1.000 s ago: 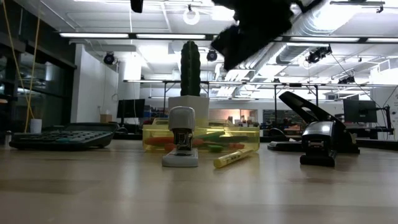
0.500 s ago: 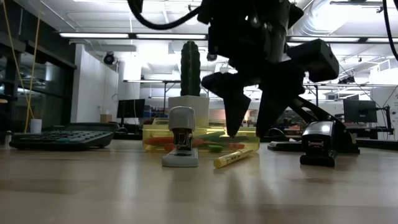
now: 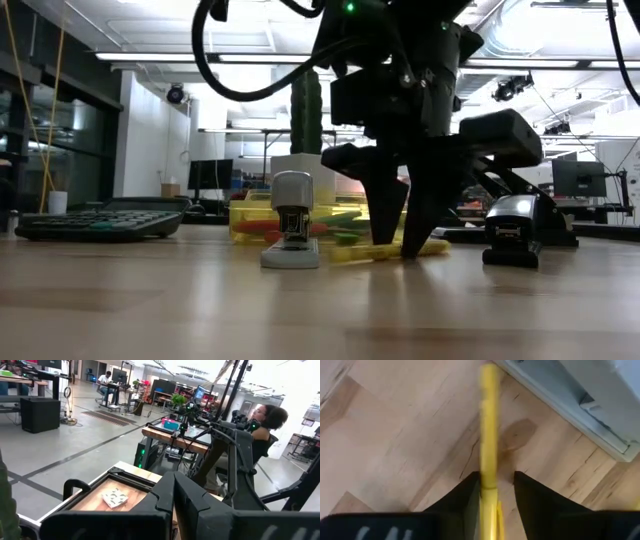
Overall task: Pick & place school supplies into a supply box
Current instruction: Put the yellow pen into the yellow supply box
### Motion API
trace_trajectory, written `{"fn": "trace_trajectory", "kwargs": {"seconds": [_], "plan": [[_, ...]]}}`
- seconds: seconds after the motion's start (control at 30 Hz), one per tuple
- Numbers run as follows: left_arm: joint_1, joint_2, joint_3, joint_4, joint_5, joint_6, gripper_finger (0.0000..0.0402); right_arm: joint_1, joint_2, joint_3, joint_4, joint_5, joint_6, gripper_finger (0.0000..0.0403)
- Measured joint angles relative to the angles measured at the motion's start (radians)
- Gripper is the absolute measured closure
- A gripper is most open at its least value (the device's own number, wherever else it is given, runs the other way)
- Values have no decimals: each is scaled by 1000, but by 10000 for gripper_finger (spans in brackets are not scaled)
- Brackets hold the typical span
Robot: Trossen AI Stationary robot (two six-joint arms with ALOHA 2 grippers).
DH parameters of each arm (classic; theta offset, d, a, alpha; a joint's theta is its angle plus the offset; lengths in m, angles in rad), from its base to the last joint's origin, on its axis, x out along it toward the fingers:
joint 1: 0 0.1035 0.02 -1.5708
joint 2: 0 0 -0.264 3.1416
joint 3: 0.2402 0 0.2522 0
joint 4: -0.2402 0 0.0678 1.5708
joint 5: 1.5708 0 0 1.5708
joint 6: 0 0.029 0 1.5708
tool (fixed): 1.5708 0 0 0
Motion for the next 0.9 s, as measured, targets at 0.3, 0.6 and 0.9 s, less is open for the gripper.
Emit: {"fn": "trace_trajectory", "kwargs": {"seconds": [0.3,0.6,0.9], "plan": [[0,0,0,0,-2,0,401,6,7,-1,-22,44,6,385],[0,0,0,0,-25,10,401,-28,-113,-10,-74,50,54,397],[0,0,0,-1,-26,35,401,-142,-500,-171,-41,4,340,401]]}}
